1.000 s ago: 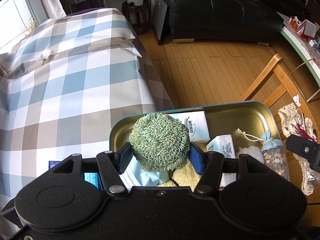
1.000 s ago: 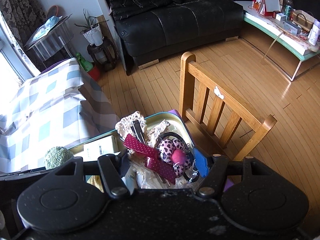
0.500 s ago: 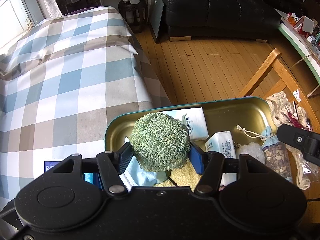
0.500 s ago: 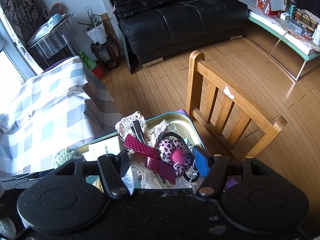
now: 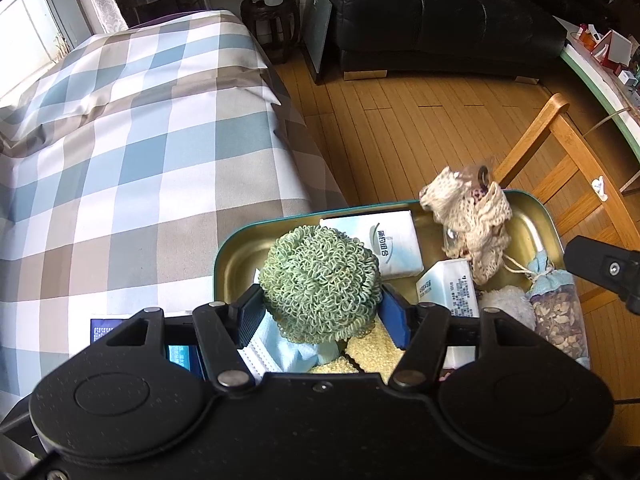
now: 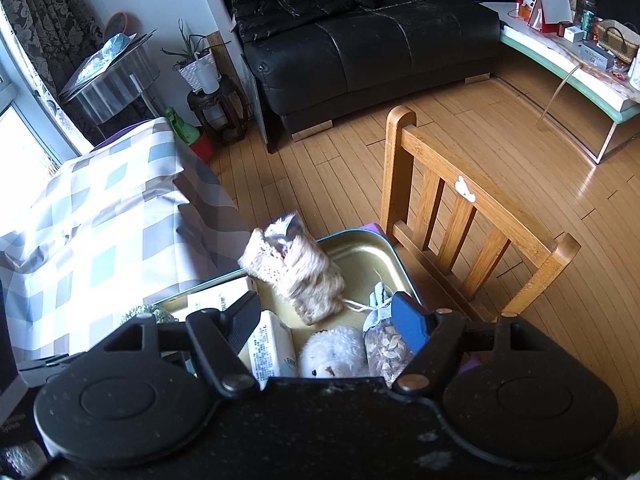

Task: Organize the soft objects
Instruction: 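Carry the green ball and hair accessory into the tin tray and open both grippers, then withdraw both tools from the tray beside the blue Tempo pack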

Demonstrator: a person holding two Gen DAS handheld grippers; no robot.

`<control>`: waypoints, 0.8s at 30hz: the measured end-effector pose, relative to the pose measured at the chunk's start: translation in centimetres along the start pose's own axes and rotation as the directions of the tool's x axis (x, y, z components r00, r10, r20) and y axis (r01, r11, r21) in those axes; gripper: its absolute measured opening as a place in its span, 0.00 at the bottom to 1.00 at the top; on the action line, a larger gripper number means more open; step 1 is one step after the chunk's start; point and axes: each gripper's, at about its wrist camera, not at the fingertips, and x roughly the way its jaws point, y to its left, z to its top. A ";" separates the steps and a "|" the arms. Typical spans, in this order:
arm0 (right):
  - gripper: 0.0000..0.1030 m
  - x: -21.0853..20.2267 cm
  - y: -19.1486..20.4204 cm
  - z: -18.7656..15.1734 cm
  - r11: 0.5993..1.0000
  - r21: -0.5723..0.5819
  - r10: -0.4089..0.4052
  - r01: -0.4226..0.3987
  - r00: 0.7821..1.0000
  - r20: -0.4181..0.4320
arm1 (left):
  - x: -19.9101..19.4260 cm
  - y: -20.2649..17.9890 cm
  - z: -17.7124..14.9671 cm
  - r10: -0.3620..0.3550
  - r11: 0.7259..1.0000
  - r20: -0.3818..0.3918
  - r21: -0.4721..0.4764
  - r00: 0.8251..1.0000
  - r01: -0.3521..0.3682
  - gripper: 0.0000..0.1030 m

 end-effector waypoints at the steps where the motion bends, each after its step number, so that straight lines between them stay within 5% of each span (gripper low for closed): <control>1: 0.70 0.0 0.0 0.0 1.000 0.000 -0.003 0.003 1.000 0.002 | 0.0 0.0 0.0 0.002 1.000 0.001 0.000 1.000 -0.002 0.57; 24: 0.70 -0.3 -0.1 -0.2 1.000 0.007 -0.004 0.003 1.000 0.007 | -2.1 -0.6 -0.4 0.019 1.000 0.068 0.013 0.998 -0.020 0.67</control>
